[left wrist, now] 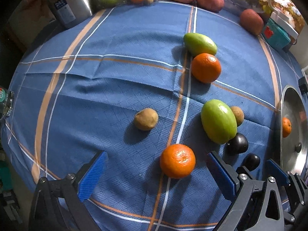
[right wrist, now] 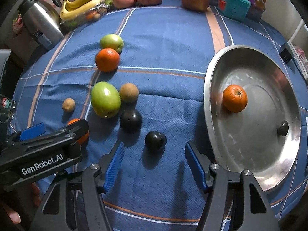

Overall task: Organize fruits
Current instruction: 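Grasp another dark plum with the right tool while the left tool grasps a tangerine, then lift and carry the plum and tangerine in both tools over the steel plate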

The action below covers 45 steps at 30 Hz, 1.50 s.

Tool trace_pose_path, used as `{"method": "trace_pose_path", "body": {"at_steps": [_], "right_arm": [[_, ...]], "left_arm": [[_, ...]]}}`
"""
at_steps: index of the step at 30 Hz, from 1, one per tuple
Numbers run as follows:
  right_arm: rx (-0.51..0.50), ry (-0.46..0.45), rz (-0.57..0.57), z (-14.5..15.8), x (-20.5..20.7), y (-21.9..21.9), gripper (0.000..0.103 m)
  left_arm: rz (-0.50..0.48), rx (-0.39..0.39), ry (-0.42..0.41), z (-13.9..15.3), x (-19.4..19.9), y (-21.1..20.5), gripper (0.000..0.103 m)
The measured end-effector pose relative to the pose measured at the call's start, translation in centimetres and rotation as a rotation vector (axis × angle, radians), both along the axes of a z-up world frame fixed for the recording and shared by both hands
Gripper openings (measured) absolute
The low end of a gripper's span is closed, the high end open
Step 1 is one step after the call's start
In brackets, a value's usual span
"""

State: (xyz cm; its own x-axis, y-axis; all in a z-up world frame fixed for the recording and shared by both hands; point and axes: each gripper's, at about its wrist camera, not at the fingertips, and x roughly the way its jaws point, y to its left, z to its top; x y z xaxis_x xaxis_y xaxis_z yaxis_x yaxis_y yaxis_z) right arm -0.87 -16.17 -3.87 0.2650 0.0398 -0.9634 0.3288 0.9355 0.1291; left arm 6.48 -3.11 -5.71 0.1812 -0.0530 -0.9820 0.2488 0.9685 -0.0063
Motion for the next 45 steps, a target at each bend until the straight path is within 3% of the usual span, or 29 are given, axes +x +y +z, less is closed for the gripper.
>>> {"method": "trace_pose_path", "body": {"at_steps": [4, 7, 16, 18, 20, 22, 26, 28, 29, 45], "right_arm": [[-0.012, 0.003, 0.004, -0.4, 0.2, 0.1, 0.066], [-0.013, 0.006, 0.006, -0.6, 0.8, 0.3, 0.056], [-0.018, 0.019, -0.001, -1.5, 1.2, 0.1, 0.054], [-0.019, 0.019, 0.0, -1.5, 1.1, -0.1, 0.048], [-0.02, 0.015, -0.001, -1.7, 1.0, -0.4, 0.042], [-0.013, 0.007, -0.002, -1.7, 0.9, -0.6, 0.037], [0.004, -0.005, 0.006, -1.4, 1.0, -0.7, 0.026], [0.002, -0.006, 0.008, -1.1, 1.1, -0.5, 0.025], [0.006, -0.008, 0.007, -1.1, 1.1, -0.5, 0.025], [0.044, -0.142, -0.064, 3.7, -0.4, -2.4, 0.025]], "left_arm": [[0.008, -0.026, -0.015, -0.1, -0.1, -0.4, 0.103], [0.005, -0.024, -0.005, -0.5, -0.2, -0.8, 0.103], [-0.016, -0.013, 0.01, -1.9, 0.0, -1.7, 0.103], [-0.01, -0.04, 0.005, -2.0, 0.0, -1.7, 0.103], [0.009, -0.066, 0.011, -2.0, 0.2, -1.3, 0.098], [0.026, -0.082, 0.022, -2.0, 0.2, -0.9, 0.081], [0.036, -0.099, 0.043, -2.4, 0.1, -0.6, 0.063], [0.031, -0.124, 0.042, -2.3, 0.0, -0.7, 0.045], [0.032, -0.144, 0.045, -2.1, -0.1, -0.7, 0.041], [0.04, -0.227, -0.083, 3.8, 0.0, -0.4, 0.039]]}}
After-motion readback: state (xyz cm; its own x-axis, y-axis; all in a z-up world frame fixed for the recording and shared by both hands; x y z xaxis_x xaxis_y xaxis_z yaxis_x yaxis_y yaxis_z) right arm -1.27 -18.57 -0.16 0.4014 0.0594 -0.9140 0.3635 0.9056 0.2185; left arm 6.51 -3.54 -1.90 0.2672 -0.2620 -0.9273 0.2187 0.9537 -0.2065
